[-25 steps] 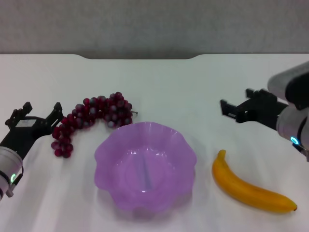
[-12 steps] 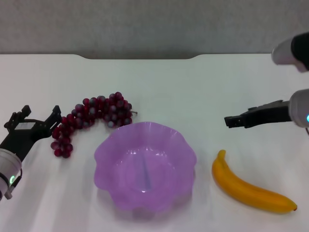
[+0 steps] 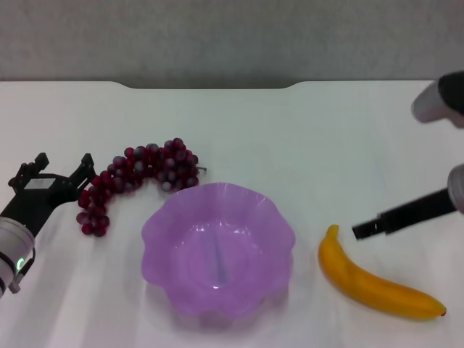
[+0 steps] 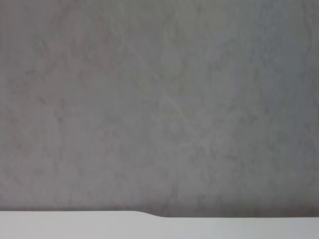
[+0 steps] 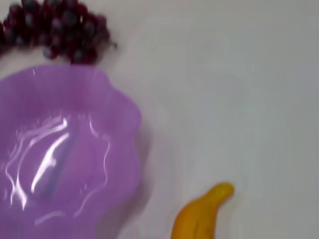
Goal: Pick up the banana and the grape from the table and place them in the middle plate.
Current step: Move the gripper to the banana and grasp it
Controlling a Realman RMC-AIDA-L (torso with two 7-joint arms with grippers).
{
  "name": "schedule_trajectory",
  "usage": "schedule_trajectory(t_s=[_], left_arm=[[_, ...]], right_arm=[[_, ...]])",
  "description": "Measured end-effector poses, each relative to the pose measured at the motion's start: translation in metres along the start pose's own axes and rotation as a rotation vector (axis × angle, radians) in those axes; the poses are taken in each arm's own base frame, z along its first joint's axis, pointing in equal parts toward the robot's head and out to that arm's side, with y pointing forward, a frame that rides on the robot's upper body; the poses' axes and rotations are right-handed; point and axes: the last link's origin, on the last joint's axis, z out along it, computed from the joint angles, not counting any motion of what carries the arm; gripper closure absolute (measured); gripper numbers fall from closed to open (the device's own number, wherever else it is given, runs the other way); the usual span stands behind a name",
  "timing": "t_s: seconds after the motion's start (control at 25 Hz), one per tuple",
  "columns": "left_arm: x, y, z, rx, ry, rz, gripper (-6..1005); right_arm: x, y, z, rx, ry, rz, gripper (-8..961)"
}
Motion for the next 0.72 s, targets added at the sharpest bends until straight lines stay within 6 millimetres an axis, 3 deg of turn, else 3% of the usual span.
schedule_trajectory(t_s=[0.24, 0.72], left_arm=[[0.002, -0.002, 0.001, 0.009, 0.007, -0.003, 124], [0.003, -0.004, 0.001, 0.019, 0.010, -0.006, 124]], right_arm=[[0.009, -0.002, 0.013, -0.020, 0.063, 0.012, 158], [0.017, -0.006, 0.020, -0.020, 0.132, -0.027, 143]])
